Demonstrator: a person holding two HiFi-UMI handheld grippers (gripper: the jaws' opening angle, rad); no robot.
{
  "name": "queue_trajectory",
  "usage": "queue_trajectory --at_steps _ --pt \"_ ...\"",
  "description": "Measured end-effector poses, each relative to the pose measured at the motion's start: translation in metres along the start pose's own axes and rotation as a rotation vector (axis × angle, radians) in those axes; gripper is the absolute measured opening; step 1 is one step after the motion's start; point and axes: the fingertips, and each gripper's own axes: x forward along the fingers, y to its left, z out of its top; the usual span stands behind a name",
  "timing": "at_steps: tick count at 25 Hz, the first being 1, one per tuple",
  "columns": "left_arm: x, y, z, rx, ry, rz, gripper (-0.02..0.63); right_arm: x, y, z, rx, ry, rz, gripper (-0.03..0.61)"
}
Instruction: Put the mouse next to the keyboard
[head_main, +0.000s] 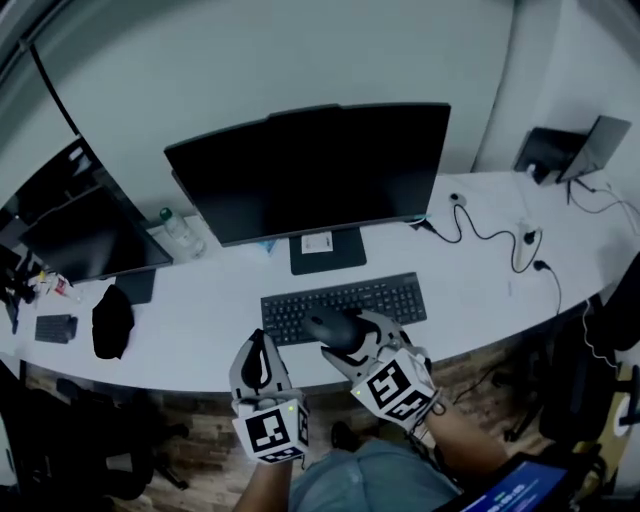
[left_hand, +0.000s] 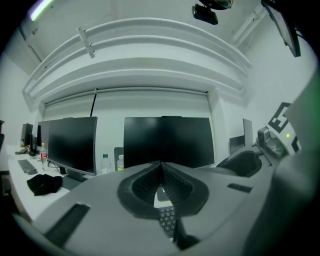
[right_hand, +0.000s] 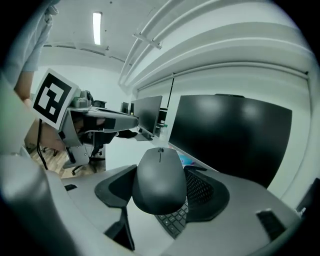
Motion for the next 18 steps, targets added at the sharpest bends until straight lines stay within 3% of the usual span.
queue_trajectory --at_steps 8,18 --pt "0.018 -0.036 0.012 0.017 -0.026 -0.086 0.005 -0.023 -0.034 -0.009 0.024 0.005 -0.095 0.302" --pt "0.047 -0.121 0.007 0.027 -0.023 -0.256 0.005 -0.086 -0.098 -0.061 0.103 0.068 -0.28 0.302"
